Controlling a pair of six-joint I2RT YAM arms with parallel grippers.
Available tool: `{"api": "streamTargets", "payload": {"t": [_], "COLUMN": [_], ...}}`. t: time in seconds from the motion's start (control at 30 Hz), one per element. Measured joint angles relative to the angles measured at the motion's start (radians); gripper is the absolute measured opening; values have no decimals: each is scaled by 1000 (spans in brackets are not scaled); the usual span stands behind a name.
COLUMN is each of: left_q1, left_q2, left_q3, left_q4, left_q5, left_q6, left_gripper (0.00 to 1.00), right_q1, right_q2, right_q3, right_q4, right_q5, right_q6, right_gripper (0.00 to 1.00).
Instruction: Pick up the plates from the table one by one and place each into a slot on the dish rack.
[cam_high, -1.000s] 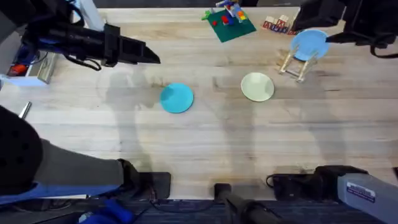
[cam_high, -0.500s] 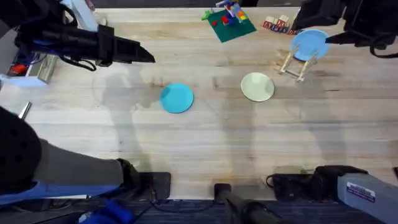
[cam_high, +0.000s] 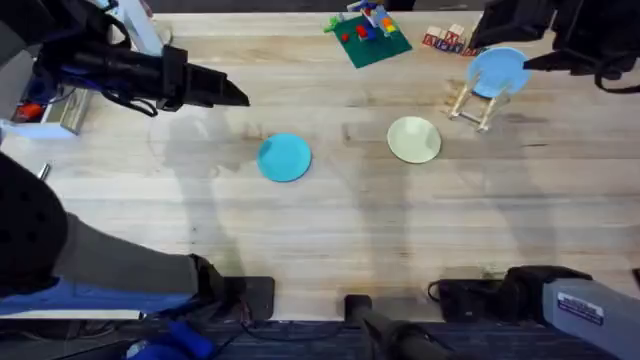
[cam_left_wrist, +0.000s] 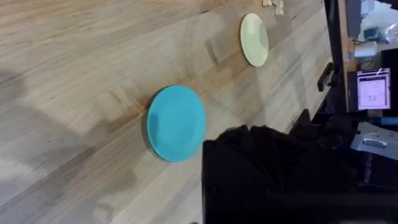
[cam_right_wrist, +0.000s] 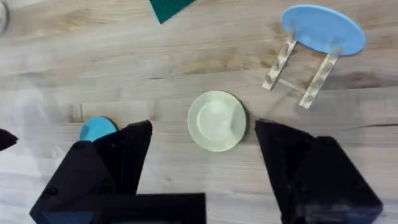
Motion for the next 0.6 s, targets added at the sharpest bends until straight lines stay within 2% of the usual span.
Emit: {"api": "streamTargets", "payload": {"t": [0.4, 0.6], "left_q1": [0, -15], "left_q2": [108, 149], "left_q3": [0, 0], "left_q4": [3, 11], "left_q5": [-6, -10], "left_q6": [13, 24], "left_gripper": [40, 40], "right_q1": [0, 0], "right_q2": [0, 0], "right_q3": [0, 0], "right_q4": [0, 0], "right_q5": [0, 0], "right_q6": [0, 0], "right_gripper": [996, 996]}}
